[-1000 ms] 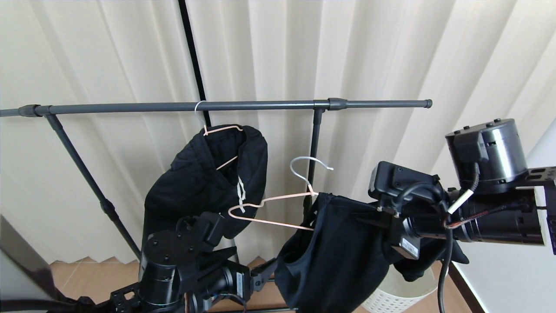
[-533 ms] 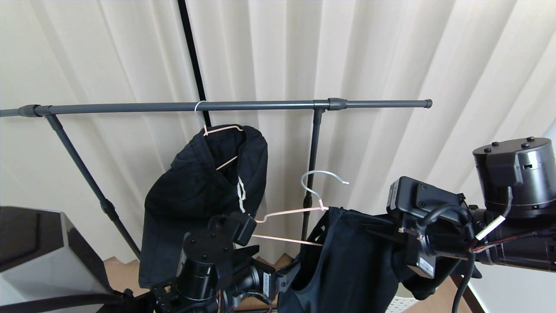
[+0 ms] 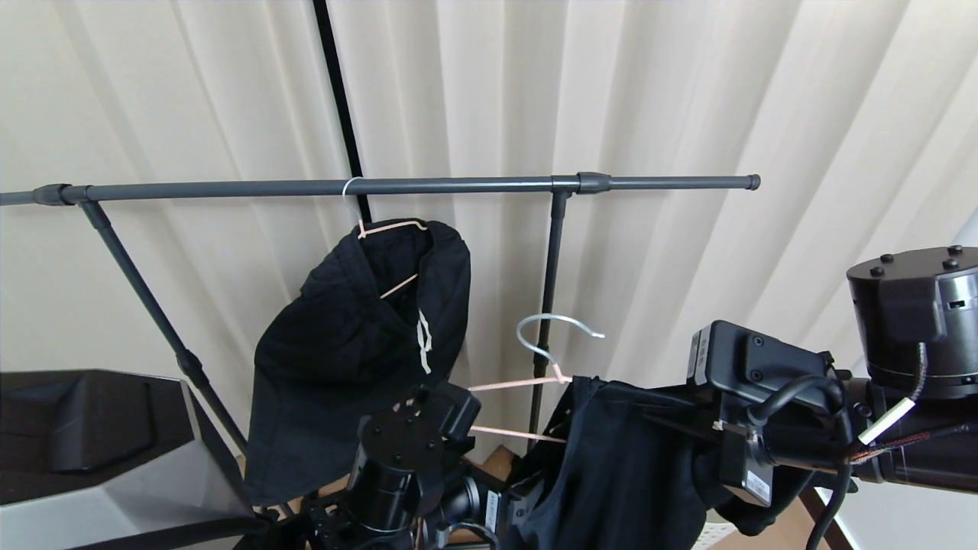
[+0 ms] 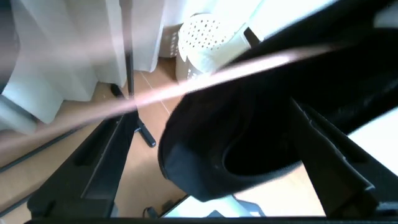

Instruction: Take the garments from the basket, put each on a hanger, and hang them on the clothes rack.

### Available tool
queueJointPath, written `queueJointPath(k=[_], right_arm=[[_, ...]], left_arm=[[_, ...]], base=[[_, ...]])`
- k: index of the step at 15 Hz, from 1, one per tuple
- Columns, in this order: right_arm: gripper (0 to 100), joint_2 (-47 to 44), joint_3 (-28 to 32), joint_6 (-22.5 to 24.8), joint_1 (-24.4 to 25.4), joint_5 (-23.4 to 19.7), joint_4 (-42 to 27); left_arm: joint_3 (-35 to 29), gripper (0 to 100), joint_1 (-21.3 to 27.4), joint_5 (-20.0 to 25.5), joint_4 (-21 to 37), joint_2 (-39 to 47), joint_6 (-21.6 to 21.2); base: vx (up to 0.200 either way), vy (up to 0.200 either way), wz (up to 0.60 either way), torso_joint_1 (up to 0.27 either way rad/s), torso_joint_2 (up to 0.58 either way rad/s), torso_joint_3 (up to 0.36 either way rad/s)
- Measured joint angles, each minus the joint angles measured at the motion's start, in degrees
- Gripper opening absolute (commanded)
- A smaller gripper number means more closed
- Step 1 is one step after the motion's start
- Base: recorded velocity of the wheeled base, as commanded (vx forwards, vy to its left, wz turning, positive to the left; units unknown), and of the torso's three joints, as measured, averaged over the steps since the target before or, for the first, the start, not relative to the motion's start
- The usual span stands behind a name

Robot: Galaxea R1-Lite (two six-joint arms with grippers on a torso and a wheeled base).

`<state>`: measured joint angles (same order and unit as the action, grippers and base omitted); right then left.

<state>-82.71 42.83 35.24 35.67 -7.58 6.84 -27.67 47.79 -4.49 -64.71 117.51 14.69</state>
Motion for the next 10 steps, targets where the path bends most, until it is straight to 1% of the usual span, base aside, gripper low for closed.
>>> queueJointPath(k=[4,8,10], right_arm=[[0,0.39,0.41,-0.71,0.05,-0.02,0.11],[0,0.90,1.02,-3.19,0.02,0.01,0.27],[0,1.35,1.22,-4.35,-0.15,0.04,0.24]], left_arm=[[0.22,100,0.94,-2.90,-0.54,1.27,-0.98],[2.02,100,1.72,-3.58,-1.19,1.13,-3.12],[2.88,100,2.24,-3.69,-1.45,1.12,-4.97]], base=[[0.000,0.000,0.00,0.000,0.00,0.000],[0.000,0.000,0.00,0.000,0.00,0.000],[0.000,0.000,0.00,0.000,0.00,0.000]])
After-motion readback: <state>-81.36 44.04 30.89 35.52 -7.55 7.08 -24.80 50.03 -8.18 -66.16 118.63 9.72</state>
